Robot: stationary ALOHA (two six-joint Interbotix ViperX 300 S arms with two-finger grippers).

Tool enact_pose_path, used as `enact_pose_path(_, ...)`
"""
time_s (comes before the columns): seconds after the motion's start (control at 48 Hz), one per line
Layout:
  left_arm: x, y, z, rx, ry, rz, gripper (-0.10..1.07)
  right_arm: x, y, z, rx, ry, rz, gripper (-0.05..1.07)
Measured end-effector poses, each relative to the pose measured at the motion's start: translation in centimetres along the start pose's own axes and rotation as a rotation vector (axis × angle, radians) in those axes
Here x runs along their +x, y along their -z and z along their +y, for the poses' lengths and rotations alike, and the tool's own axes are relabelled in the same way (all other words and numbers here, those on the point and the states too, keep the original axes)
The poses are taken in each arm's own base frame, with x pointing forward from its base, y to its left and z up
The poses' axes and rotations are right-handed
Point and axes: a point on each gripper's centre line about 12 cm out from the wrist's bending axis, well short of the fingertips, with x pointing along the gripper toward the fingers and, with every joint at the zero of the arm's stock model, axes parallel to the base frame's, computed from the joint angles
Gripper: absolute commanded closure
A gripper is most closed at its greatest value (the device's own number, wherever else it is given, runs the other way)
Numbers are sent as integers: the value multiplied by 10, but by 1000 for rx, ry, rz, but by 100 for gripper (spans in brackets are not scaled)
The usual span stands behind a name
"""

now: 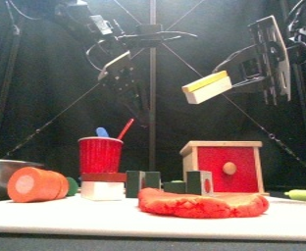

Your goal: Reorient knife

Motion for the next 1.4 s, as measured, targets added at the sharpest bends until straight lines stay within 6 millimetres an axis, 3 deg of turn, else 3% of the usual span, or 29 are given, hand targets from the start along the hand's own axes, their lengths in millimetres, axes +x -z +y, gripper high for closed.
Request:
enact_pose_path(0.417,1,1,1,7,-14,-9,32,-12,14,-14,0,61,108,53)
enact_pose_path(0.583,1,0,2,9,-16,-14,32,-21,23,-30,12,109,160,53)
enact_pose_path(0.875,0,0,2,9,-16,-14,32,-26,23,-44,10,149,163,53)
enact_pose_path(1.396,1,0,3,9,-17,-12,32,-33,18,-87,32,302,137,51)
